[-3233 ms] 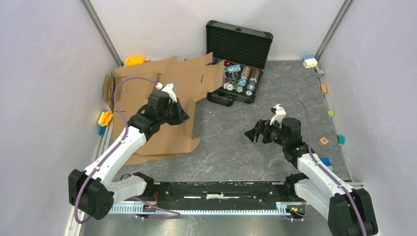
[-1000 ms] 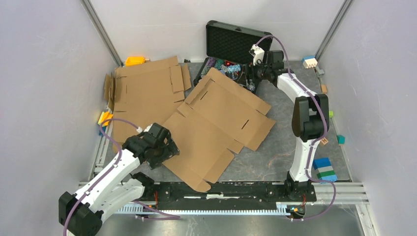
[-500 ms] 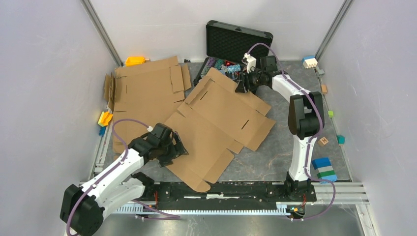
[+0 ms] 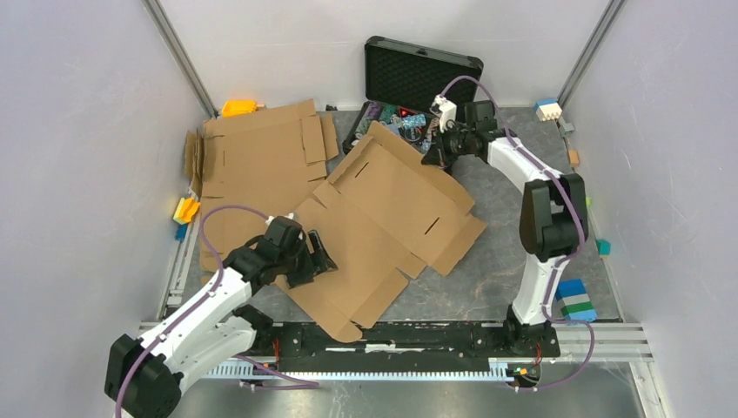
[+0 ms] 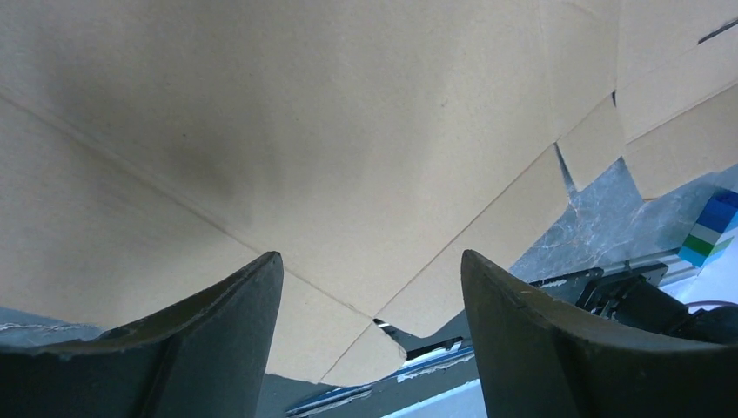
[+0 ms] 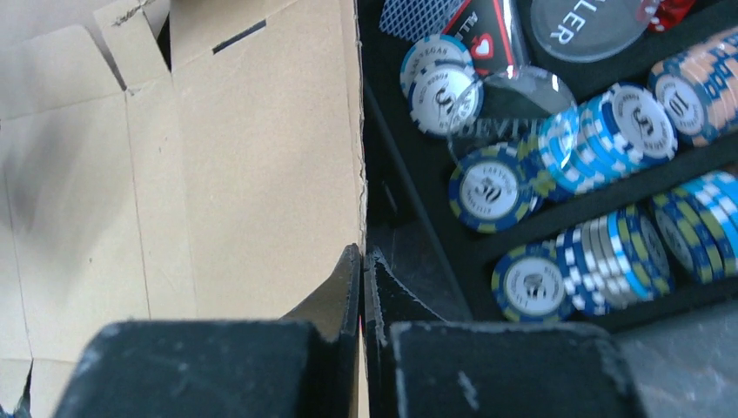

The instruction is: Fold the paper box

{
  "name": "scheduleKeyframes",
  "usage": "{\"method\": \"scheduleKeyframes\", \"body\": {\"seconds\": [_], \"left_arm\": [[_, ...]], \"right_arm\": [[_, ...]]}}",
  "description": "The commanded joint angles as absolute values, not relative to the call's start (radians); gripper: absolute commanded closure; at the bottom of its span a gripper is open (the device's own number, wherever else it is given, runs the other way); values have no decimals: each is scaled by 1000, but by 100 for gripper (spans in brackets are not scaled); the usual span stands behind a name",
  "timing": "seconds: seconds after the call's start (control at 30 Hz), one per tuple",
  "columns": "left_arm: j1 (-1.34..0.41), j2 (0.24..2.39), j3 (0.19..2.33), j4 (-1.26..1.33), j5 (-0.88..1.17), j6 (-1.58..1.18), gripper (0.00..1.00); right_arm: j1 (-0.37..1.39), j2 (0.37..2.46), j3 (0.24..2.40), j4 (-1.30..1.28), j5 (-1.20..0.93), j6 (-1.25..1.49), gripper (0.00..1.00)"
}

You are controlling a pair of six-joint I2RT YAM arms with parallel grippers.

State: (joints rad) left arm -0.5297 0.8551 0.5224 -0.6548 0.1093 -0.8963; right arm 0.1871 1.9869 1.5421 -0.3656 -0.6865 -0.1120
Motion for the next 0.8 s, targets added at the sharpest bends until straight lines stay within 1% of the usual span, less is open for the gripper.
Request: {"method": "scheduleKeyframes", "body": {"seconds": [0.0, 0.07, 0.17, 0.3, 0.43, 0.53, 0.67, 0.77], "left_arm": [[-526, 802, 571, -642, 134, -781, 16], [-527, 776, 594, -646, 123, -769, 13], [-526, 745, 624, -623, 151, -769, 9], [-523, 686, 584, -594, 99, -793, 0], [-479, 671, 514, -536, 97, -857, 0], [-468, 705, 478, -503, 92, -874, 0], [-461, 748, 457, -497, 49, -877, 0], [-456, 753, 436, -509, -18, -887, 0]], "right_arm": [[185, 1812, 1445, -293, -619, -79, 100], [190, 1739, 1379, -275, -580, -56, 100], [189, 1647, 1329, -291, -422, -58, 100], [190, 1489, 1224, -285, -268, -62, 100], [190, 1342, 1084, -238, -67, -24, 100], [190, 1307, 1044, -227, -46, -13, 100], [190, 1319, 1046, -235, -87, -2, 100], [190, 1325, 1045, -237, -88, -2, 100]]}}
